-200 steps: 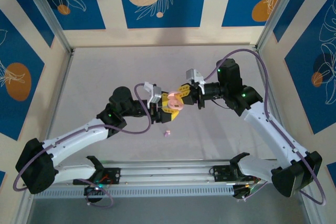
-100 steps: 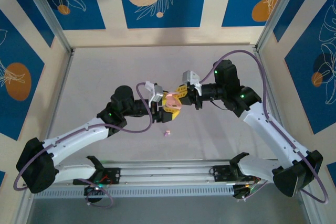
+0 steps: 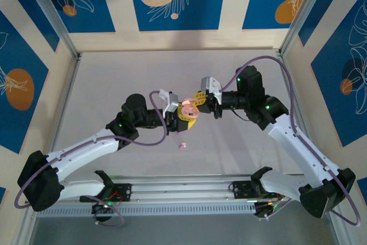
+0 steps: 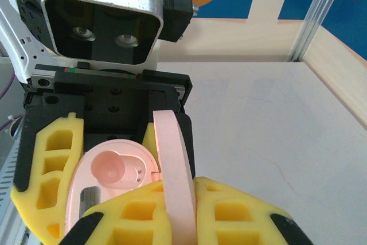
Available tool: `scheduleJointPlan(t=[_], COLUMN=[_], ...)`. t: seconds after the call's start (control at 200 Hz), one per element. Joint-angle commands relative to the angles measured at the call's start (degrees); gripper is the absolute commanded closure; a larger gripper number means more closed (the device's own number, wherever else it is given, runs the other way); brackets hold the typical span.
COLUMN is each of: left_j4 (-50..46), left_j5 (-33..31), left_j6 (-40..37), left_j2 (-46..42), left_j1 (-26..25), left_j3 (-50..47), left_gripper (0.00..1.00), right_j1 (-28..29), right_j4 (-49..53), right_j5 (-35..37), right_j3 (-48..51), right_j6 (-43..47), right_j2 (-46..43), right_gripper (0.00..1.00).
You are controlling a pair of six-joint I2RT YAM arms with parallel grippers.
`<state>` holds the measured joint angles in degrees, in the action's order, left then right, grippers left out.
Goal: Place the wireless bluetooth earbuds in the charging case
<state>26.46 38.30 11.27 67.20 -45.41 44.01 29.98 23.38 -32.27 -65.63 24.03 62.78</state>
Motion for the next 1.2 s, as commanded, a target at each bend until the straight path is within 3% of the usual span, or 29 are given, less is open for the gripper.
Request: scheduleJointPlan(t=[0.0,0.165,0.25,0.455,0.965,1.196], left_j4=[-0.4,0.3,1.5,5.3,3.5,3.9], left_j5=[-1.9,-1.5,-1.8,-1.4,-0.8,-0.7], left_j6=[-1.1,-1.0,-1.1,-1.4,-2.1,-1.8], left_j2=[-0.8,-0.9,-1.2,-1.5,-1.6,-1.0], left_j1=[-0.1,-0.1,-0.1,-0.1,-0.1,-0.1], left_j3=[1.8,1.8,1.3,-0.3,0.0,0.5], left_gripper=[0.69,0.70,0.60,0.48,0.47,0.52], right_j1=[0.6,0.6,0.6,0.2,-2.0,-2.0], right_j4=[1.1,1.5,1.8,3.0,0.1,0.3], right_j5=[-3.5,-3.8,-3.3,-3.9,-5.7,-6.1], right_j3=[-0.1,-0.5,-0.6,-1.7,-1.4,-1.3], right_j6=[0.7,0.4,0.1,-1.7,-5.4,-5.3], right_j2=[-1.0,-0.4,-0.1,1.2,1.0,1.0], right_gripper=[0.88,0.87,0.87,0.87,0.87,0.87])
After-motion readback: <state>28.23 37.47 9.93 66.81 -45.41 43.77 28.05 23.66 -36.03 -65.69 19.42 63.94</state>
